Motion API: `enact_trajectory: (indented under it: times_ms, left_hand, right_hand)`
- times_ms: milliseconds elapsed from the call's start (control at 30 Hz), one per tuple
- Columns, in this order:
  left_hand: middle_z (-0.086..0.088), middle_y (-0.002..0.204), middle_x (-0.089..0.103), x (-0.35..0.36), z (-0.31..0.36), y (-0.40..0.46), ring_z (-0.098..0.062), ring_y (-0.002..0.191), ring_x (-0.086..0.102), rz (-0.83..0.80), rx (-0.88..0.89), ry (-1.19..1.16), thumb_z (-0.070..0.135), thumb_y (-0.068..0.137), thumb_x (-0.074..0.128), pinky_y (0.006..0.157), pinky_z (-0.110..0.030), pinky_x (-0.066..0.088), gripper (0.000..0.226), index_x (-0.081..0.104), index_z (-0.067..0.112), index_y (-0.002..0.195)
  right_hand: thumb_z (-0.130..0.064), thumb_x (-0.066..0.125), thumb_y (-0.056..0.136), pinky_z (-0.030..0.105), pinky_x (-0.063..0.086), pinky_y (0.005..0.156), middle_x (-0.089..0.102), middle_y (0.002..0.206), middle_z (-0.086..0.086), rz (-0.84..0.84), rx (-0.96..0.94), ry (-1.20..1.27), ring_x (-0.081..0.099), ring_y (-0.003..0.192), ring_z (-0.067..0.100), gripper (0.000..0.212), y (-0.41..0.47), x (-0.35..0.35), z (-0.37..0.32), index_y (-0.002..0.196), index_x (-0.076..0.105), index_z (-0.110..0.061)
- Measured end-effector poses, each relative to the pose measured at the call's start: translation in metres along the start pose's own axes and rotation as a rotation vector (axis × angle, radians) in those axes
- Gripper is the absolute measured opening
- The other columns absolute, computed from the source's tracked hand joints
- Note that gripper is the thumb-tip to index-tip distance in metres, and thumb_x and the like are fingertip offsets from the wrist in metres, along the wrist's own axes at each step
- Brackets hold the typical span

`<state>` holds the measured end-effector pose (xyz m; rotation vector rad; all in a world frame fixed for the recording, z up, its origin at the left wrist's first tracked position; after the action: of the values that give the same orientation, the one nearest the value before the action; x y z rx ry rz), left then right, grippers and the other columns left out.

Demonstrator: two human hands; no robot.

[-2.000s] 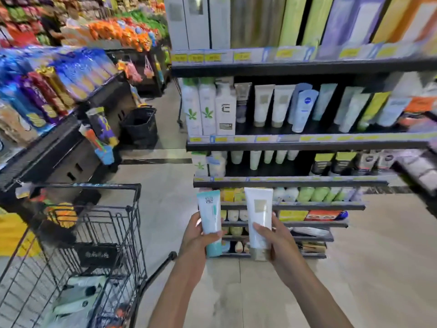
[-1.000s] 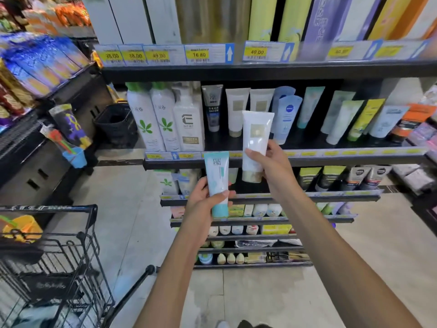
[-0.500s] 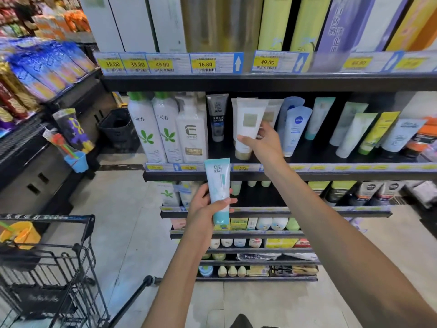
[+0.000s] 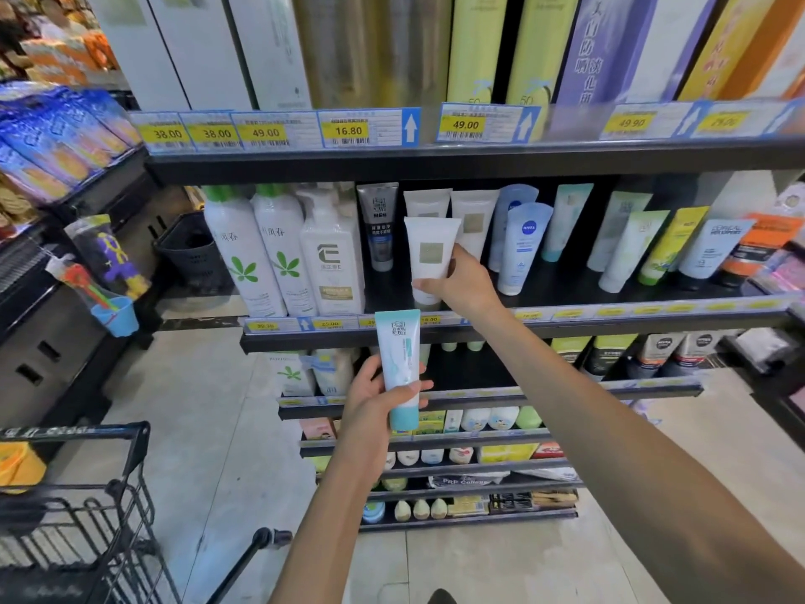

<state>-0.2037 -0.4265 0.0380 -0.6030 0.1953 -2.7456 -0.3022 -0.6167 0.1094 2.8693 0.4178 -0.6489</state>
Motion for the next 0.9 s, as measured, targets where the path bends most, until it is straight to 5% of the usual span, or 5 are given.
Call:
enact_trajectory:
  times_ms: [433,667,900]
  left_hand:
    - [-0.01,0.121,0.073,0.012,-0.004,0.003,-0.031,0.106,0.073,-0.004,-0.011,0.022,-0.009,0.09,0.065,0.085,-0.042,0.056,0.054,0.055,0.017,0.136]
    - [-0.01,0.12,0.074,0.034,-0.008,0.004,-0.033,0.106,0.073,0.005,0.014,0.041,-0.01,0.09,0.064,0.085,-0.043,0.056,0.057,0.052,0.015,0.14]
    - [-0.009,0.118,0.075,0.094,-0.026,0.007,-0.031,0.102,0.073,0.024,0.058,0.051,-0.007,0.09,0.066,0.081,-0.037,0.059,0.054,0.053,0.016,0.138]
  right_hand:
    - [-0.017,0.085,0.082,0.024,0.044,0.093,0.065,0.136,0.003,-0.031,0.018,-0.021,0.054,0.112,0.007,0.06,0.0,-0.003,0.001,0.135,0.056,-0.015]
    - [-0.023,0.085,0.083,0.04,0.048,0.11,0.06,0.143,0.007,-0.04,0.063,-0.023,0.058,0.13,0.022,0.077,-0.012,-0.025,0.014,0.148,0.046,-0.015]
    - [-0.025,0.073,0.094,0.028,0.052,0.104,0.072,0.121,-0.006,0.101,-0.061,-0.041,0.065,0.114,0.005,0.028,-0.057,-0.113,0.057,0.122,0.071,-0.021]
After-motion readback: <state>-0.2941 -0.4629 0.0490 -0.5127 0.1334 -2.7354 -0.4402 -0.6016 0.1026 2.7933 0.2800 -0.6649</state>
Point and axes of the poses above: each hand's wrist, its own y-axis towards the middle knuckle, its own x-axis out of the palm, z = x × y, the point moved 2 cm from there along y, towards the middle knuckle
